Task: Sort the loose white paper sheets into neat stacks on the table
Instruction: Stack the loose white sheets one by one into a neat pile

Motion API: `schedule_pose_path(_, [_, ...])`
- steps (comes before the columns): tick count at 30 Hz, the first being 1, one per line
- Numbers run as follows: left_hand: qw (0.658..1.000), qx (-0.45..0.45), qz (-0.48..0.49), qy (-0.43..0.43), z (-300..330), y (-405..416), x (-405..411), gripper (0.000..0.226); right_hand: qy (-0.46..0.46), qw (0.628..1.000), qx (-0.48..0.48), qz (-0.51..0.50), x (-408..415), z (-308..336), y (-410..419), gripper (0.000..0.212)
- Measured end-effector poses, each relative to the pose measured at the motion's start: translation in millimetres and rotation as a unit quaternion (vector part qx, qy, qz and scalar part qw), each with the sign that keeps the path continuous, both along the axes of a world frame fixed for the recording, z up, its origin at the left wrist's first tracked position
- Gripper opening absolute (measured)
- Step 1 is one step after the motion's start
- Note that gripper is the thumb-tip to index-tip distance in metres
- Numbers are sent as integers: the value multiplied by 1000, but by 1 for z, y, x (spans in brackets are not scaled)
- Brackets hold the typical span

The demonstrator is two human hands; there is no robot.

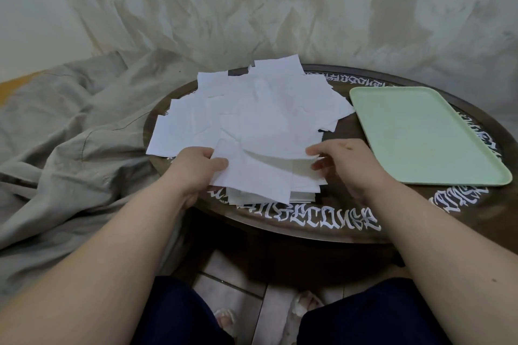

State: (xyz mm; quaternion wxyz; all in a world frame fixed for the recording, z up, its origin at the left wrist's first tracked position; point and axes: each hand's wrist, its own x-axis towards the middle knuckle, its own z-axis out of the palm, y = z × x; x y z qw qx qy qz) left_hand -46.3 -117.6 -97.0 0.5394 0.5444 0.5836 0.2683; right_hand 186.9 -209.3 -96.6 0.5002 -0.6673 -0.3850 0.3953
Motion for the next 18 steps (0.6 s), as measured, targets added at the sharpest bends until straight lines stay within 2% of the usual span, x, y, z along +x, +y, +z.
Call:
schedule_pose_path(4, [997,-11,10,-77,1,0,1,12,-84,993,72,-39,-5,7,4,11])
schedule_pose_path(6, [990,-14,8,-142,7,-2,8,13,-11,990,128,-61,-10,19,8,16])
schedule_pose_path(8, [986,-16,0,-167,10,-3,16,16,120,975,167,-79,-11,33,10,20])
schedule_pose_path(10, [989,-20,-4,-148,8,-3,20,18,222,955,181,-82,-9,38,12,22])
schedule_pose_path(12, [996,-15,-7,-90,0,-1,17,14,255,952,155,-69,-7,35,10,21])
schedule_pose_path(14, [999,-5,-15,-38,-5,2,9,12,198,976,86,-36,-5,23,6,19])
schedule_pose_path(16, [1000,3,-17,-2,-5,4,3,12,54,998,5,-9,-5,11,2,16])
schedule_pose_path(18, [1000,8,-18,19,-5,6,0,16,-63,997,-34,-13,-5,7,2,14])
